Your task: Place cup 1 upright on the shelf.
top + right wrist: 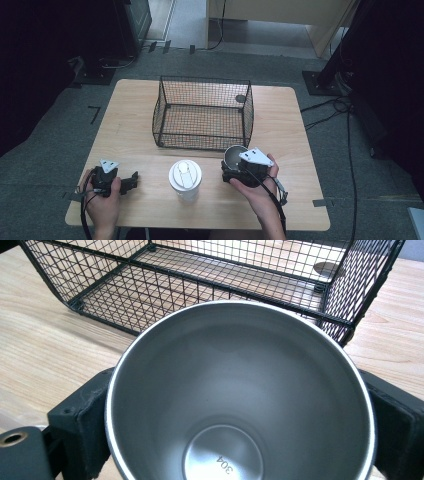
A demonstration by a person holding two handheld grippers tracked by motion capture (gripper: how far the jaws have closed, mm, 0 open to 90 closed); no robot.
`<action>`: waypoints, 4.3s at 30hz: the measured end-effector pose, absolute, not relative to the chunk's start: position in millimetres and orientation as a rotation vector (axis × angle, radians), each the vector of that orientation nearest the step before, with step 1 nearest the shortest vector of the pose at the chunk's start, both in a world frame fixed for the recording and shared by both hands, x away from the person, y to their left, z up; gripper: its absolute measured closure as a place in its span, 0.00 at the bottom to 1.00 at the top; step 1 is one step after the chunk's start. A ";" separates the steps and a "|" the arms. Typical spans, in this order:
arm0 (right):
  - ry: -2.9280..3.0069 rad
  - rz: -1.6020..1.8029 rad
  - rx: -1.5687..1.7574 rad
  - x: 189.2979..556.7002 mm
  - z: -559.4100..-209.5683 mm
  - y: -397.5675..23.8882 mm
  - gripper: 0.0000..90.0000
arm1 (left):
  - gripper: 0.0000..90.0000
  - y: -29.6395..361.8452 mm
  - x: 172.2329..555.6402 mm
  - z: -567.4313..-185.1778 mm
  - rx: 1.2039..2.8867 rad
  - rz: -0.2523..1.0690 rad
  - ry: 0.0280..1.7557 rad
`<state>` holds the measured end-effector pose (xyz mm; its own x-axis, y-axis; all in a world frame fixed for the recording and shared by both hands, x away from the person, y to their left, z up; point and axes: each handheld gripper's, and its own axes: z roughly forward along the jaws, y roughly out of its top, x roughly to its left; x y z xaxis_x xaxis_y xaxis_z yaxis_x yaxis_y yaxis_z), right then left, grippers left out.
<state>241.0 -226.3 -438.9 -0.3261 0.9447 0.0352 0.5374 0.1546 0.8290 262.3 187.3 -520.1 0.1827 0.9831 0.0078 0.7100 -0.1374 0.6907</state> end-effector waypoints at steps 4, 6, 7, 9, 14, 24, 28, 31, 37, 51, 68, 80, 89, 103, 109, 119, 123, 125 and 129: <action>1.923 1.062 1.411 241.0 -441.3 -225.1 0.07 | 0.00 187.3 262.3 -520.1 1.913 0.644 1.584; 1.921 1.060 1.407 240.8 -442.2 -224.9 0.07 | 0.00 187.3 262.3 -520.2 1.912 0.645 1.584; 1.919 1.061 1.407 240.7 -442.5 -224.7 0.07 | 0.00 187.3 262.3 -520.2 1.913 0.644 1.584; 1.918 1.060 1.405 240.5 -442.7 -224.8 0.08 | 0.00 187.3 262.3 -520.1 1.912 0.644 1.585; 1.906 1.062 1.397 238.7 -443.5 -224.4 0.08 | 0.00 187.2 262.3 -520.1 1.913 0.644 1.585; 1.859 1.109 1.367 235.2 -445.5 -223.2 0.08 | 0.00 187.2 262.3 -520.1 1.914 0.645 1.585; 1.828 1.141 1.351 233.6 -442.0 -222.5 0.08 | 0.00 187.2 262.3 -520.1 1.914 0.645 1.585; 1.794 1.165 1.329 232.1 -438.5 -222.5 0.08 | 0.00 187.2 262.3 -520.1 1.913 0.644 1.585; 1.730 1.208 1.288 228.7 -428.7 -222.0 0.08 | 0.00 187.2 262.3 -520.1 1.913 0.645 1.585; 1.587 1.311 1.197 225.7 -410.7 -219.9 0.08 | 0.00 187.2 262.3 -520.1 1.914 0.645 1.585; 1.435 1.421 1.019 239.5 -374.3 -205.8 0.08 | 0.00 187.1 262.4 -520.1 1.913 0.645 1.585; 1.398 1.447 0.981 264.3 -363.0 -192.7 0.08 | 0.00 187.2 262.4 -519.9 1.915 0.643 1.587; 1.366 1.444 0.976 290.3 -359.4 -185.7 0.08 | 0.00 187.1 262.6 -519.9 1.912 0.643 1.588; 1.289 1.461 1.030 342.6 -372.9 -191.6 0.08 | 0.00 186.9 262.6 -520.1 1.911 0.645 1.588; 1.257 1.499 1.073 360.0 -376.7 -194.2 0.08 | 0.00 186.9 262.6 -520.0 1.912 0.643 1.588; 1.318 1.430 1.119 399.8 -391.0 -193.8 0.08 | 0.00 186.9 262.6 -520.0 1.912 0.644 1.588; 1.351 1.423 1.141 411.4 -395.6 -193.1 0.08 | 0.00 187.0 262.6 -520.0 1.912 0.644 1.588; 1.387 1.406 1.152 420.1 -401.3 -191.0 0.08 | 0.00 187.1 262.6 -520.0 1.914 0.645 1.587; 1.413 1.379 1.156 427.8 -410.1 -189.0 0.08 | 0.00 186.9 262.6 -520.0 1.912 0.644 1.588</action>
<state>427.8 -189.0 -410.1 -0.2347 0.9713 0.0392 0.0629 -0.0251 0.9977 262.6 186.9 -520.0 0.1806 0.9835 0.0079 0.7113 -0.1362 0.6896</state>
